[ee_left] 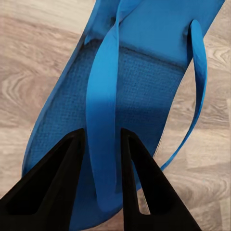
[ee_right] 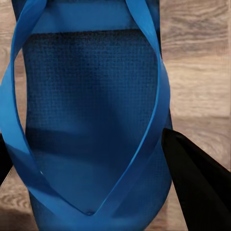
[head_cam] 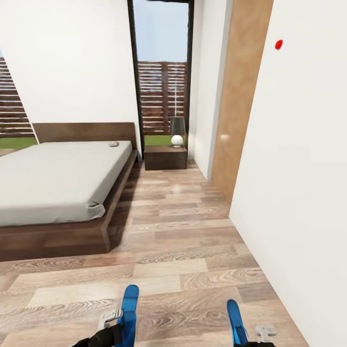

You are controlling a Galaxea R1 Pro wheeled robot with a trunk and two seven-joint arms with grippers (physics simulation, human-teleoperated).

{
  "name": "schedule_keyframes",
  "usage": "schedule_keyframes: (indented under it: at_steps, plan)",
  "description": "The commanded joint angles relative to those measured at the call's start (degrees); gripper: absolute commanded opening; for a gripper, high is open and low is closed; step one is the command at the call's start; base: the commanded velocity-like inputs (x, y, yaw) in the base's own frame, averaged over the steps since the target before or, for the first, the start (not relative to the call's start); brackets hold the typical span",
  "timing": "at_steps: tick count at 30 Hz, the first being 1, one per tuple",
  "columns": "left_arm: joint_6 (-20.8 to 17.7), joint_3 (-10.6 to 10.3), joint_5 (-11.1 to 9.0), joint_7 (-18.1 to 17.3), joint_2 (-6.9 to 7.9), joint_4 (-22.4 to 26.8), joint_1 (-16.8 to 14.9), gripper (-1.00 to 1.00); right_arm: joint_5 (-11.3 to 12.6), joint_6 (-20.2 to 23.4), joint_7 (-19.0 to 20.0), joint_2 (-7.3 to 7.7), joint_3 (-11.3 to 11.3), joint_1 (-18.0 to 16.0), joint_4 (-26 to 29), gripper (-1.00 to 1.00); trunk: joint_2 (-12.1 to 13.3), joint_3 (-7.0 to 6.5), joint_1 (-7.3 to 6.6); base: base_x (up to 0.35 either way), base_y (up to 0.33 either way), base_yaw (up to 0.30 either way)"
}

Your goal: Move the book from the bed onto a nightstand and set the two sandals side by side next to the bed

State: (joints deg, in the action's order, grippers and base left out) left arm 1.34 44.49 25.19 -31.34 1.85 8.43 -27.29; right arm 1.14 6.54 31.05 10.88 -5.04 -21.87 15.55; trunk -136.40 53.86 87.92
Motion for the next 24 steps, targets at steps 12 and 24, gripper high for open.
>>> schedule_keyframes:
  at_steps: [12, 24]
  plan:
    - [0.15, 0.51, 0.56, -0.21, 0.0, 0.01, -0.04, -1.0, 0.18, 0.58, 0.05, 0.02, -0.55, -0.01, 0.04, -1.0, -0.02, 0.06, 0.02, 0.327, 0.0, 0.0]
    - [0.19, 0.52, 0.56, -0.17, 0.0, 0.01, -0.04, -1.0, 0.18, 0.58, -0.02, -0.07, -0.5, -0.01, 0.01, -1.0, -0.02, 0.06, 0.02, 0.327, 0.0, 0.0]
